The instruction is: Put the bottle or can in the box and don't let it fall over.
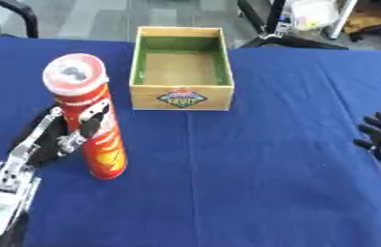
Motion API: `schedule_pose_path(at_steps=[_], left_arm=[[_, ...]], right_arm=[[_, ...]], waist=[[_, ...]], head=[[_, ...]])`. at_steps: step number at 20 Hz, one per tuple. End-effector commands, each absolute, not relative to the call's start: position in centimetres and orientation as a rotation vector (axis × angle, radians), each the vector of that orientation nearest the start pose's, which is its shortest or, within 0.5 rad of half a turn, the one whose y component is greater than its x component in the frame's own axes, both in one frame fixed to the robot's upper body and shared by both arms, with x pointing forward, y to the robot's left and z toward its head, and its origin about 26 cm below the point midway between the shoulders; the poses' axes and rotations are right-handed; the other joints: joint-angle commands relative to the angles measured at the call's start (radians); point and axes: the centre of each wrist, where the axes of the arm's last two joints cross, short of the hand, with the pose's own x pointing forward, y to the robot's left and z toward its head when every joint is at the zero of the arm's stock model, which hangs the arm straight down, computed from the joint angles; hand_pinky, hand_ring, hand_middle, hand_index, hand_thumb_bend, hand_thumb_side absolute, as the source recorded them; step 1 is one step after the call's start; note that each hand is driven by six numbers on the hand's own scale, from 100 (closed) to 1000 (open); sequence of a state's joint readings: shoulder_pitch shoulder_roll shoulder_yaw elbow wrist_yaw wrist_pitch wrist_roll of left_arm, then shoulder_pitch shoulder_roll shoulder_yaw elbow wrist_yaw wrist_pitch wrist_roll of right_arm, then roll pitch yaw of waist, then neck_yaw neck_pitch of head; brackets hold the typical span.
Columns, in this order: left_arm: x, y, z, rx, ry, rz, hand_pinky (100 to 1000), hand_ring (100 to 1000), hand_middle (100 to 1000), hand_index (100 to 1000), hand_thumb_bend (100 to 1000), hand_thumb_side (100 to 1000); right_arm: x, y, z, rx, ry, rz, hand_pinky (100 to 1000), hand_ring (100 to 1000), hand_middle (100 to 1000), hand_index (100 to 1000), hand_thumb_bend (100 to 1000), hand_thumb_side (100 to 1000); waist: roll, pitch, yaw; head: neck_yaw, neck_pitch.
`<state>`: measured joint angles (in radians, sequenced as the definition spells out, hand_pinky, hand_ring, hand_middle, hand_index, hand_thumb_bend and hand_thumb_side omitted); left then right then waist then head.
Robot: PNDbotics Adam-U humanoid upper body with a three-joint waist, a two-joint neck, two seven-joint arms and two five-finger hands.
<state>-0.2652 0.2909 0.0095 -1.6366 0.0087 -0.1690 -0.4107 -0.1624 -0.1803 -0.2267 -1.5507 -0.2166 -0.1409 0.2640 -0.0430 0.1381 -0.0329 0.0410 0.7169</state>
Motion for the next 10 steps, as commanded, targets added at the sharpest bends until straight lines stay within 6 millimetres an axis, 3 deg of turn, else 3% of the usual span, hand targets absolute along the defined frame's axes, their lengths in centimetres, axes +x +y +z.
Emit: schedule_pose_path(at_steps=[1,10], left_arm=[[33.86,28.57,10.94,-0.064,-1.969,-0.74,757,962,981,1000,470,581],[33.78,28.64,10.95,-0.045,-1.973,-0.76,615,840,893,1000,350,551]], right_arm=[[31.51,-33.42,5.25,0.074,-1.908,0.085,803,895,845,906,548,437],[31.5,-33.42,5.23,0.075,-1.908,0.083,803,895,845,906,548,436]], waist=[[0.002,-0.015,-0.001],[0.001,-0.016,0.0]], head=[[-0.003,-0.013],[-0.005,-0.015]])
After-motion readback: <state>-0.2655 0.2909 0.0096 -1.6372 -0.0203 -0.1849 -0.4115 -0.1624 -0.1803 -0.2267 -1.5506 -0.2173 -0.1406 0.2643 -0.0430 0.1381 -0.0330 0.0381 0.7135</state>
